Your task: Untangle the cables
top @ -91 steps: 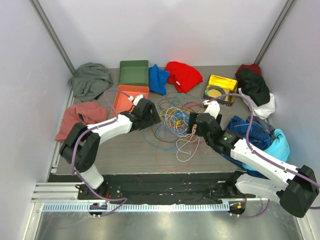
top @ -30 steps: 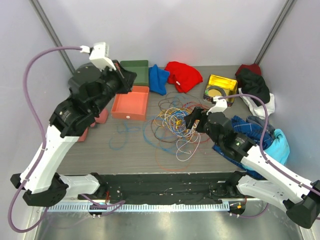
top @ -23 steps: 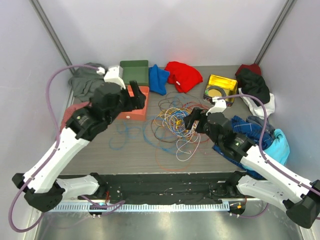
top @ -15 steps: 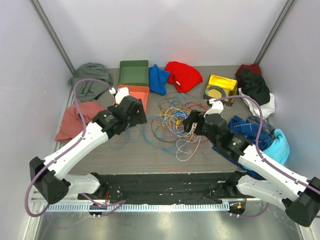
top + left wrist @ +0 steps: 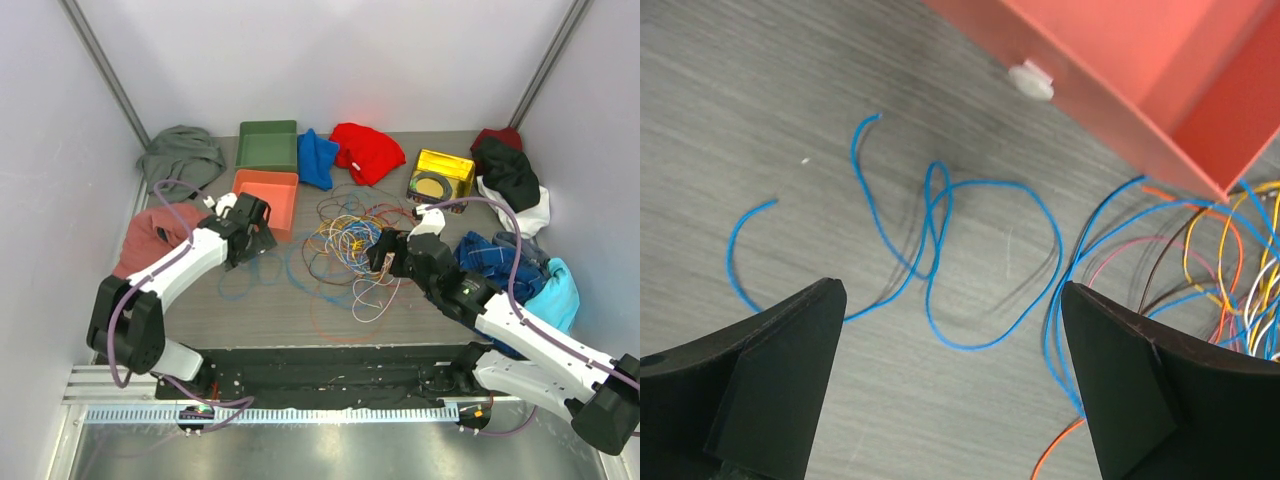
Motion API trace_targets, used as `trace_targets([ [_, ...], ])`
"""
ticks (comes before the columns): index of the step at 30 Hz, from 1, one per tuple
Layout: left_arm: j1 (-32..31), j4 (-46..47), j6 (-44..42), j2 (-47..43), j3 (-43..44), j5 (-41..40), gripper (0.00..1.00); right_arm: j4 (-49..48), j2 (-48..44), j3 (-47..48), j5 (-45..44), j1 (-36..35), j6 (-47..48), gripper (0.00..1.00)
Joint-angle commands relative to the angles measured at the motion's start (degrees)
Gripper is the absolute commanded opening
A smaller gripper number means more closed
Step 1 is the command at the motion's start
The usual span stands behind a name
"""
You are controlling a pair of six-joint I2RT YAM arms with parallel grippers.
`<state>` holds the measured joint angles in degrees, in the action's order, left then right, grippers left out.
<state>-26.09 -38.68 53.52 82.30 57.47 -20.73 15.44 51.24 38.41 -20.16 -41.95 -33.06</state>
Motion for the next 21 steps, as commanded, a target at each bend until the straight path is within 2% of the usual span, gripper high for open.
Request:
trace_targets([
  [1,0.77,4.4,-1.13,4.0,2.47,3.32,0.92,-1.82,-0.88,-0.01,-0.31,-0.32,0.54,0.91],
  [6,1.04,6.59,-0.52,5.76,-0.34,4.12,0.87,-1.38,-0.88,0.35,-1.02,-0.32,1.68,0.91],
  [17,3.23,8.7,-0.87,5.59,-3.24,2.36,0.63,-1.03,-0.44,0.88,-0.58,-0.23,1.33,0.91],
  [20,4.02,10.9,-1.05,5.85,-4.91,2.27,0.48,-0.59,-0.62,0.79,-0.67,-0.32,1.24,0.91],
  [21,4.37,11.42,-1.13,6.03,-5.26,2.45,0.37,-0.24,-0.79,0.79,-0.75,-0.23,1.16,0.91],
])
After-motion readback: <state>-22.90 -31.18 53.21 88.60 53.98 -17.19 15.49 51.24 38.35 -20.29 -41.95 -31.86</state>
